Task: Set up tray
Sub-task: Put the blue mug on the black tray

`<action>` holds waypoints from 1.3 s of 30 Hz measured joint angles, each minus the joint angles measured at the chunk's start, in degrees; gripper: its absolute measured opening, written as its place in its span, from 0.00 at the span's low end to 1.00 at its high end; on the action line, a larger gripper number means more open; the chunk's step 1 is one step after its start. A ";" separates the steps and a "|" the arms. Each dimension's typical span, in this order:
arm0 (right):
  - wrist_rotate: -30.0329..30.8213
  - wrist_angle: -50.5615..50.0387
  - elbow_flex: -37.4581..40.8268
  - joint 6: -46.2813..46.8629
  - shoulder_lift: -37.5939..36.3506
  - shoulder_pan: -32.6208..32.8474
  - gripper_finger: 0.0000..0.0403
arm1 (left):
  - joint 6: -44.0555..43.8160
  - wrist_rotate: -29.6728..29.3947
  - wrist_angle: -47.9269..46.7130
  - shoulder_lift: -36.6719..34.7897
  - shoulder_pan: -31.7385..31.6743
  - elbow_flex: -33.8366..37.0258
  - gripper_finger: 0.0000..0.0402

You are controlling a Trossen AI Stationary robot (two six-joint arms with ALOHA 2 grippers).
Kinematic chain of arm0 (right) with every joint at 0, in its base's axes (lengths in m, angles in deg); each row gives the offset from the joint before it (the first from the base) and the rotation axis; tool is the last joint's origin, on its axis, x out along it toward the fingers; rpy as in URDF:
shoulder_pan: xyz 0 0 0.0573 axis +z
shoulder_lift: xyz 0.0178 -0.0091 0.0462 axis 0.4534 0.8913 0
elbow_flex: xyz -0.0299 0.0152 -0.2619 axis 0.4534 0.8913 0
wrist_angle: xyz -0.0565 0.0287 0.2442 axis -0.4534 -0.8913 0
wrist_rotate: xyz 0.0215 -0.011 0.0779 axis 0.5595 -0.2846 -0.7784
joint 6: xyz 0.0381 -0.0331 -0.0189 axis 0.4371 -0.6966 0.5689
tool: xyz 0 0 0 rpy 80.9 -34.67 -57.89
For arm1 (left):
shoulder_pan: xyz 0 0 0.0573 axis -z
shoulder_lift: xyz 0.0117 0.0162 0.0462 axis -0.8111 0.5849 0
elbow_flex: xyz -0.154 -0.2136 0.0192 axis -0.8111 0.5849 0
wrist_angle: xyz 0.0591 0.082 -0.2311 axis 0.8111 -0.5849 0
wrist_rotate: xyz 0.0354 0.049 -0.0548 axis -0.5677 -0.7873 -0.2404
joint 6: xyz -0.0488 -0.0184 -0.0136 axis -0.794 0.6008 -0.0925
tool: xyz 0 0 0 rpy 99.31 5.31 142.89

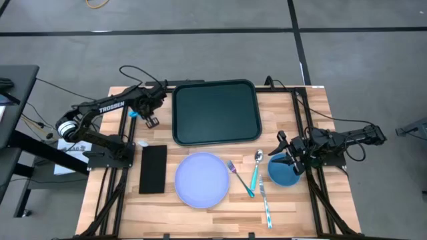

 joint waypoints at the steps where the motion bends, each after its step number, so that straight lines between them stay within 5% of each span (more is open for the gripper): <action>1: 0.01 0.00 0.02 0.00 0.02 0.02 0.29 | 0.23 -0.59 -0.22 0.00 -0.02 -0.06 0.01; 23: 0.00 0.00 0.02 0.00 0.01 0.01 0.29 | 13.93 6.84 0.30 0.37 5.58 -20.04 0.01; 39: 0.01 -0.02 0.00 0.00 0.02 0.02 0.29 | 19.84 8.25 -0.88 23.00 6.26 -34.21 0.00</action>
